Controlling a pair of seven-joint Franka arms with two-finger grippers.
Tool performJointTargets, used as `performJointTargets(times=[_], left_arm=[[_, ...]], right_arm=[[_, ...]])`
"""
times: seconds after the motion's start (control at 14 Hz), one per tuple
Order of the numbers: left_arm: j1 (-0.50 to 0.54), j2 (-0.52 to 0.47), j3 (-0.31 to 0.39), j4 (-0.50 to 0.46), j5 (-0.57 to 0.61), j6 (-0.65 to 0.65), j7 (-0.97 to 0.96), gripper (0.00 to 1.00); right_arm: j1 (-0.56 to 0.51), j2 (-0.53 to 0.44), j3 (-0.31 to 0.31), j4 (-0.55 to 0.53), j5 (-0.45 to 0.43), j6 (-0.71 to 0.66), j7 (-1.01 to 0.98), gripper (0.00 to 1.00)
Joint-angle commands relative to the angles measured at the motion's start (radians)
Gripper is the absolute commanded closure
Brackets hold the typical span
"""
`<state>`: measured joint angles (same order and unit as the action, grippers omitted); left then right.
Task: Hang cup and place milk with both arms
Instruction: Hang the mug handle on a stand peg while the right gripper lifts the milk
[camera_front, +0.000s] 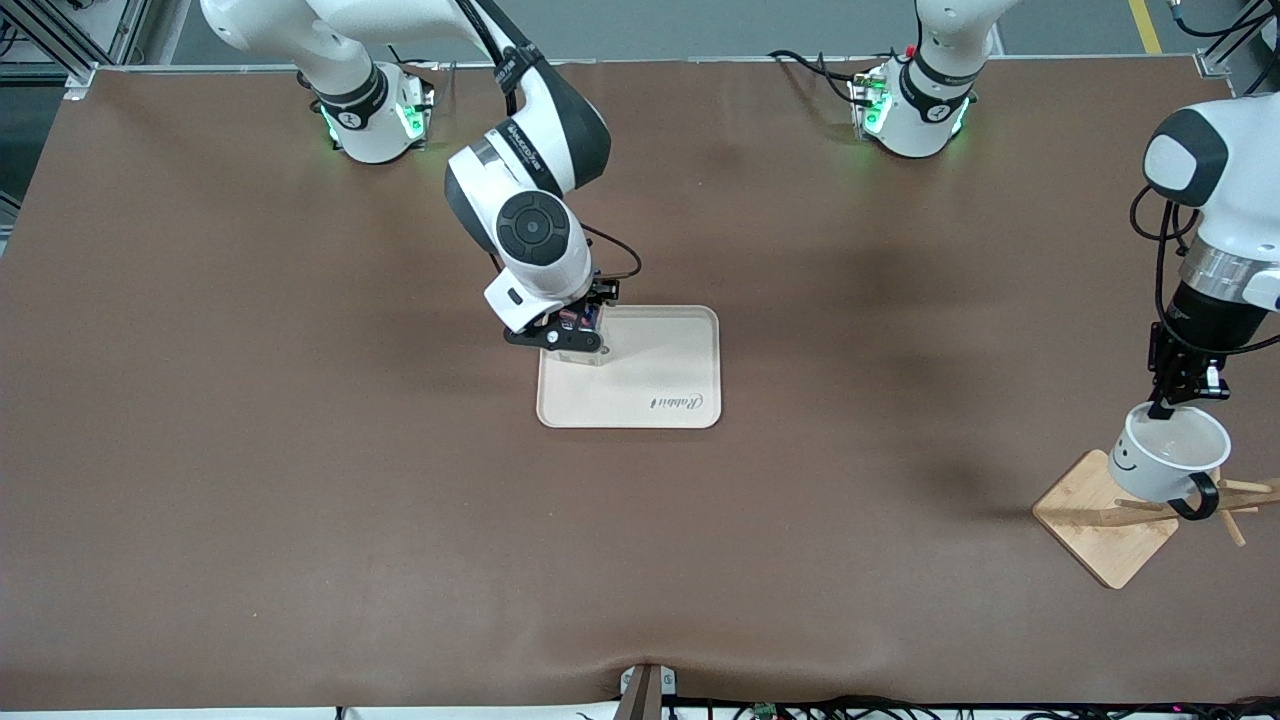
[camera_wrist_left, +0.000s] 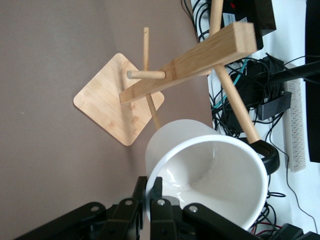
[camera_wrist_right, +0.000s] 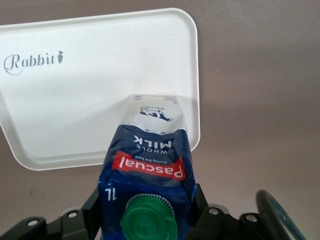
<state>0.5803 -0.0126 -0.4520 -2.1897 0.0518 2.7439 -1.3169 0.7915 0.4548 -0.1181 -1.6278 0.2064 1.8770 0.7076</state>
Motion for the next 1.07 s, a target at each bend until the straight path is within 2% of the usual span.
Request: performJointTargets(times=[0.0,0.21,0.57,1.0], left_arm=[[0.012,-0.043,-0.005,-0.027,-0.064,0.011,0.062,1.00],[0.039,-0.043,-0.004,-0.027,-0.139,0.011,0.143,1.00],[0.064,-0.056,-0.004,-0.030,-0.305,0.010,0.306,1.00],[0.084,-0.038,-0.002,-0.033,-0.320,0.010,0.314,1.00]], right_arm=[[0.008,-0.011,-0.011,-0.007,0.011,-0.005,0.026,0.99],[-0.026,-0.021,-0.015,0.066,0.013,-0.102,0.016,0.99],[-0.208,-0.031,-0.012,0.264,0.018,-0.396,-0.003,1.00],[-0.421,-0.050,-0.015,0.276,0.005,-0.421,-0.216,1.00]])
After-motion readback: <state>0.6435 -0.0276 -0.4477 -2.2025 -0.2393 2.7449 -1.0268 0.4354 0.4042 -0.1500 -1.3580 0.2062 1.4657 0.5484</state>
